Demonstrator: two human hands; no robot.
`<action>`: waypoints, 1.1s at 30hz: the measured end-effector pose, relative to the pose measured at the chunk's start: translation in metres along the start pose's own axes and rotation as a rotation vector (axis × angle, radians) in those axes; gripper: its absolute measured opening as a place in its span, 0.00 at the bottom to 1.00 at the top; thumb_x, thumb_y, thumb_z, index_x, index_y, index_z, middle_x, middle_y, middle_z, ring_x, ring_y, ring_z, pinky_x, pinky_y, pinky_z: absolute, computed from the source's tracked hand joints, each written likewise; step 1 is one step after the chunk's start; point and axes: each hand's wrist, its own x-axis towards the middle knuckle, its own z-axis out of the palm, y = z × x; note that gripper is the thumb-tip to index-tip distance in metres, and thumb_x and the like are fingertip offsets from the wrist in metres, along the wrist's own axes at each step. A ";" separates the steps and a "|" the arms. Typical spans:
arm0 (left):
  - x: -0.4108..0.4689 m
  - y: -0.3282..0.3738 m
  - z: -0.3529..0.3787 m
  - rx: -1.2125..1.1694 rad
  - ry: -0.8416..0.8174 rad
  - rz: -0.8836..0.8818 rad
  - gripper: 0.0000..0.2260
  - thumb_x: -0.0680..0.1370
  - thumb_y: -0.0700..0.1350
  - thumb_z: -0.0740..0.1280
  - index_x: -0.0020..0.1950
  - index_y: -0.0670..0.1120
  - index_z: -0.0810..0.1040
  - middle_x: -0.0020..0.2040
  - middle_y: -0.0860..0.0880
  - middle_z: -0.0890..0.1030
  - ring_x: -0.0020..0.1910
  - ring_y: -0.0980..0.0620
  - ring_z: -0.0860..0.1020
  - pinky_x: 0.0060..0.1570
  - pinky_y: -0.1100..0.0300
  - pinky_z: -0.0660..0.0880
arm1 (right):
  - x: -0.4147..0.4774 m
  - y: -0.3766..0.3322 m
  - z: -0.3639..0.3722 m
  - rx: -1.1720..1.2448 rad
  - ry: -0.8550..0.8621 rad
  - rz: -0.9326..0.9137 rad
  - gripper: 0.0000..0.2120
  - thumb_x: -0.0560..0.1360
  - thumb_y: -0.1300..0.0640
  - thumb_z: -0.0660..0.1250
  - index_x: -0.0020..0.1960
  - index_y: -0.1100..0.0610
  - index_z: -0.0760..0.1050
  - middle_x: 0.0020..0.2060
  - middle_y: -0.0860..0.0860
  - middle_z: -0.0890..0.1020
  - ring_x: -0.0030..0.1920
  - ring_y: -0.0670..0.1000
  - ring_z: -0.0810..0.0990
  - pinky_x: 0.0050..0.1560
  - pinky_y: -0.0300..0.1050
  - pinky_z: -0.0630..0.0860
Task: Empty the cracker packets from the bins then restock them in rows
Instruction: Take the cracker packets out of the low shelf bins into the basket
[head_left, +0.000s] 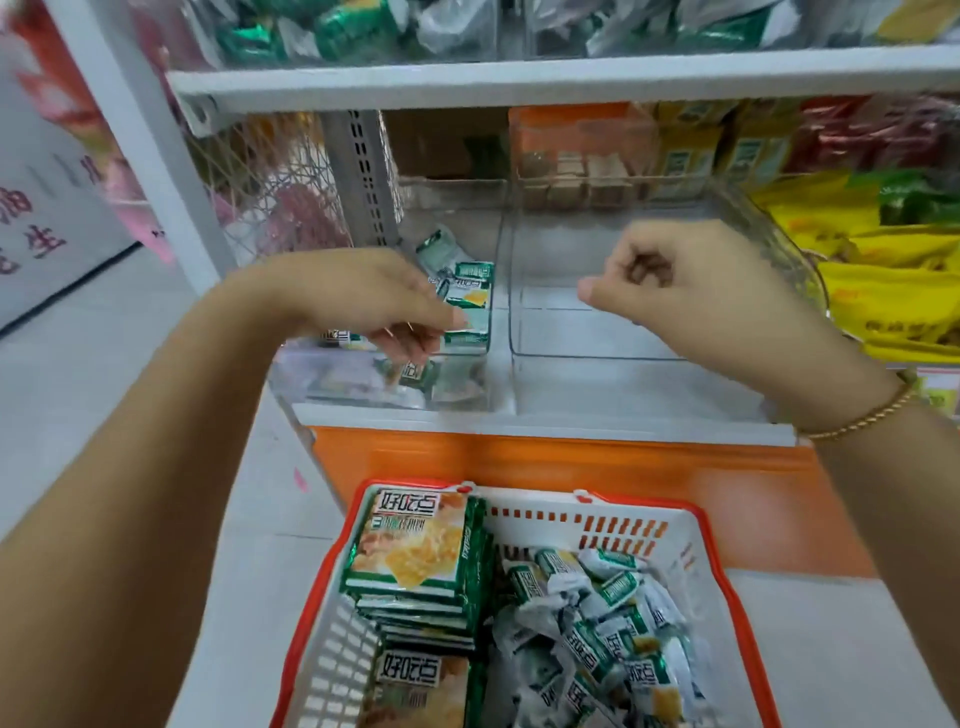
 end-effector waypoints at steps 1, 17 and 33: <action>0.004 -0.005 -0.014 0.059 0.065 -0.007 0.14 0.72 0.53 0.69 0.41 0.41 0.79 0.37 0.47 0.82 0.36 0.54 0.80 0.39 0.65 0.78 | 0.012 -0.011 0.002 -0.026 -0.023 -0.045 0.11 0.72 0.48 0.71 0.36 0.52 0.75 0.30 0.45 0.76 0.30 0.43 0.72 0.33 0.37 0.67; 0.090 -0.126 -0.045 0.432 -0.062 -0.230 0.20 0.74 0.60 0.67 0.38 0.42 0.71 0.35 0.47 0.69 0.35 0.48 0.67 0.40 0.56 0.63 | 0.190 -0.032 0.173 -0.702 -0.966 0.039 0.28 0.74 0.50 0.71 0.69 0.62 0.70 0.60 0.56 0.78 0.51 0.55 0.80 0.51 0.48 0.80; 0.119 -0.132 -0.045 0.115 0.014 -0.204 0.19 0.70 0.58 0.73 0.37 0.43 0.75 0.35 0.45 0.75 0.33 0.47 0.72 0.39 0.57 0.71 | 0.208 -0.024 0.184 -1.155 -0.943 0.042 0.33 0.72 0.42 0.70 0.69 0.60 0.70 0.52 0.52 0.75 0.50 0.54 0.72 0.55 0.48 0.73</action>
